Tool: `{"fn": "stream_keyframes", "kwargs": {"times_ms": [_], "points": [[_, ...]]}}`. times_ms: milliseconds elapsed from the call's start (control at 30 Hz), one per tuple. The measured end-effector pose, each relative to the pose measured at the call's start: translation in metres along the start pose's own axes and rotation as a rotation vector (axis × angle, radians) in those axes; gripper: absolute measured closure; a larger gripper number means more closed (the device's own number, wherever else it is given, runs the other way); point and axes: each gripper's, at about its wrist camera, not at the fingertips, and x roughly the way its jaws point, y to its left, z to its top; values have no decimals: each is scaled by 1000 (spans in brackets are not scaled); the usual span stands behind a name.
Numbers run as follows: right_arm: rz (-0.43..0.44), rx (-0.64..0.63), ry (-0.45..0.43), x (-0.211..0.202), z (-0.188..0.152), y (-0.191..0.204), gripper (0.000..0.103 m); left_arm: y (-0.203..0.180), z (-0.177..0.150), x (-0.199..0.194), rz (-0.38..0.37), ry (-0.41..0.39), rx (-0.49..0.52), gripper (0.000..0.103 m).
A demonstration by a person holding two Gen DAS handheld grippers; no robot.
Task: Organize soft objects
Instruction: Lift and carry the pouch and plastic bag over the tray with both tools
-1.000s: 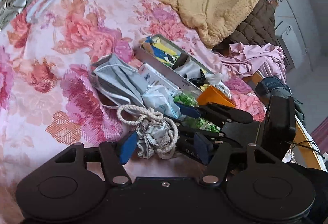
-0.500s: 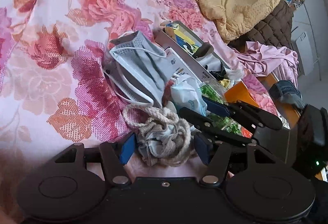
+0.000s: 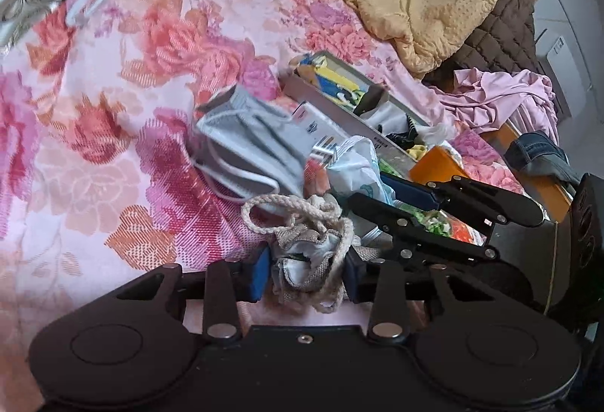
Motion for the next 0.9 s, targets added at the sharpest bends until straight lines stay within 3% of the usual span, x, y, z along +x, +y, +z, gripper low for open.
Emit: {"fn": "stream_keyframes", "kwargs": {"times_ms": [333,600,900], "points": [[-31,74,-160,-58,15,-26,74,-32,-1,-38,9,-67,51,63],[-127,178,-262,-96,15,-75,74,-67,15,-65,55,-201,72,63],[-203,285,-295,-101,6,-130,73,-116,61,-33,95,-275,99,62]]}}
